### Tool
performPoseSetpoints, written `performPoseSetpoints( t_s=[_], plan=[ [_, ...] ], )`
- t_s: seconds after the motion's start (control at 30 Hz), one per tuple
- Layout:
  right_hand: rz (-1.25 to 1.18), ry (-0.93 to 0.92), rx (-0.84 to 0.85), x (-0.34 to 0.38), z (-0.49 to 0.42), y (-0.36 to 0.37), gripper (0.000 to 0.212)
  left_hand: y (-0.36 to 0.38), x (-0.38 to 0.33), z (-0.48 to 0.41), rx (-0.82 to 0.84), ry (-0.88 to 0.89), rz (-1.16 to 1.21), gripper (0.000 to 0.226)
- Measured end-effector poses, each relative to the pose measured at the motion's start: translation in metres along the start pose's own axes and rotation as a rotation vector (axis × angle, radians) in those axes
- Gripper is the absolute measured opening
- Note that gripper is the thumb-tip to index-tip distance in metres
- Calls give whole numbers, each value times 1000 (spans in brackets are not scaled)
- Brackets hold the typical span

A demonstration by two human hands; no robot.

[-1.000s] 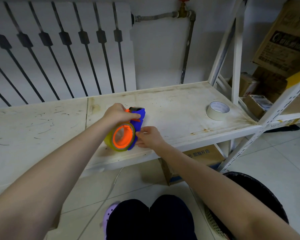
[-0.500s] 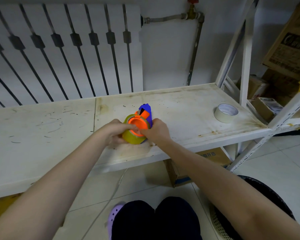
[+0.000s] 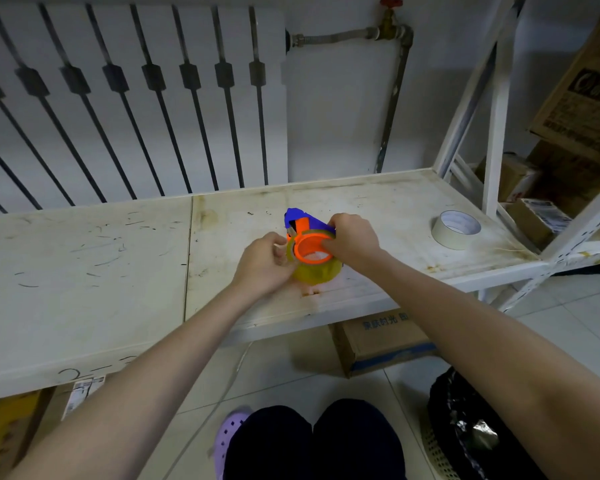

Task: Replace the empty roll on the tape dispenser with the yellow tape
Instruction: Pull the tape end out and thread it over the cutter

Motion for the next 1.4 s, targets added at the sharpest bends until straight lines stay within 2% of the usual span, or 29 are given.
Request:
performPoseSetpoints(
  t_s=[0.07,0.13,0.33,0.53,0.7,0.8,1.0,1.17,1.3,1.4],
  plan=[
    [18,-5,13,-2,0,4,28,3,-5,3,-21,155,-69,29],
    [16,-3,24,-5,2,8,29,11,-5,4,13,214,-156,31],
    [-6,3,8,-15,7,11,30,27,-6,4,31,271,-264,31],
    [-20,4,25,-19,11,14,45,28,-7,5,19,300,-294,33],
    [-118,49,23,-27,16,15,37,28,-11,6,-31,342,-317,33],
    [-120,12,56,-23,14,15,36,28,-15,8,-37,389,-365,30],
    [11,-108,33,-10,-9,5,29,21,-17,12,-100,483,-416,41],
    [-106,106,-56,-41,-12,2,26,15,-11,11,-141,435,-317,41],
    [-271,271,-198,-77,5,-6,22,25,-14,9,-78,374,-286,31],
    [-306,338,-277,-103,18,-20,21,37,-18,6,-40,296,-340,29]
  ],
)
Point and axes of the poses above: each hand's wrist, its own z-axis away from the middle knuckle, its own y-axis out of the palm, x = y × z, the point moved 7 cm from there along -z, towards the middle knuckle, and after that the axes turned 14 degrees about -y, right-handed, at the moved point
